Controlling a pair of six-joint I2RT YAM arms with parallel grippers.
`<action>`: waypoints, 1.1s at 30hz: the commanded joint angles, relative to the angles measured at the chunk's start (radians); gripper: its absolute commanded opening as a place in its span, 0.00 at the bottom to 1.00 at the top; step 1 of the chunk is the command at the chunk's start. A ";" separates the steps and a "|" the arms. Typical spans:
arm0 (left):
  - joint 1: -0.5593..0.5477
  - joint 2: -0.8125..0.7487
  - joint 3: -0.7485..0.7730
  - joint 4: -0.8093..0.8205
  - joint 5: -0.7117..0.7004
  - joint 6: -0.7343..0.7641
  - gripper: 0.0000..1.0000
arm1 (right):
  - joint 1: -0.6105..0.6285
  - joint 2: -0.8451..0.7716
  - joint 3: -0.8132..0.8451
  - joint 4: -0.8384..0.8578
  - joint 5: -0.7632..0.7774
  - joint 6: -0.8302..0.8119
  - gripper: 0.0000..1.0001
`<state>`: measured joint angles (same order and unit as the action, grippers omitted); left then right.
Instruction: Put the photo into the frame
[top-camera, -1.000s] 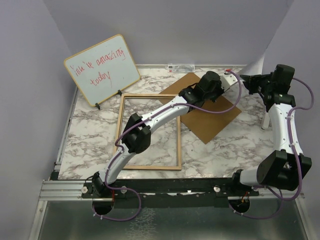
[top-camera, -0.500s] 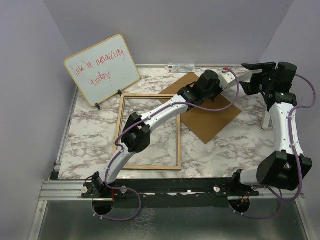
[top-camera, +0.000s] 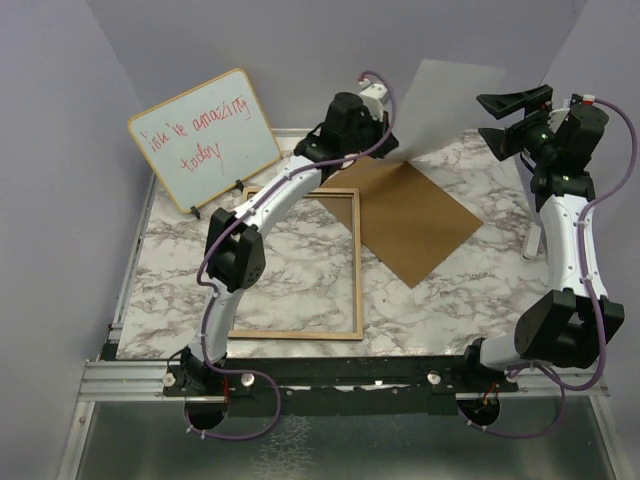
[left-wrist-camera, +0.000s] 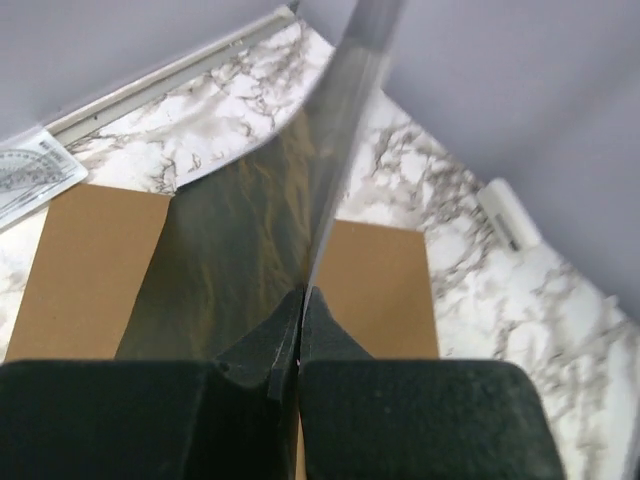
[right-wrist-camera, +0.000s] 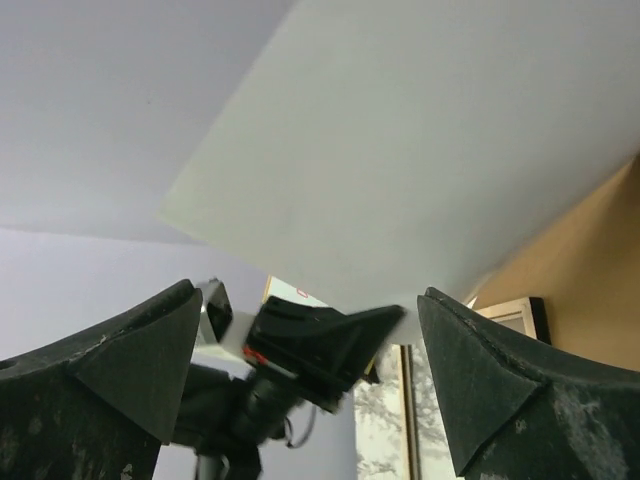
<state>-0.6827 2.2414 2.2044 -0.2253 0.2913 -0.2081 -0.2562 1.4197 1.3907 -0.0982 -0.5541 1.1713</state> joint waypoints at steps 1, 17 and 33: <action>0.088 -0.110 -0.064 0.113 0.194 -0.330 0.00 | 0.003 0.011 0.042 0.090 -0.121 -0.107 0.94; 0.285 -0.283 -0.297 0.405 0.410 -1.069 0.00 | 0.004 -0.004 -0.108 0.129 -0.153 -0.200 0.94; 0.344 -0.406 -0.345 0.595 0.570 -1.267 0.00 | 0.165 0.037 -0.366 0.527 -0.224 0.187 1.00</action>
<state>-0.3523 1.9373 1.8767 0.2890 0.7799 -1.4452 -0.1360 1.4372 1.0607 0.2462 -0.7502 1.2034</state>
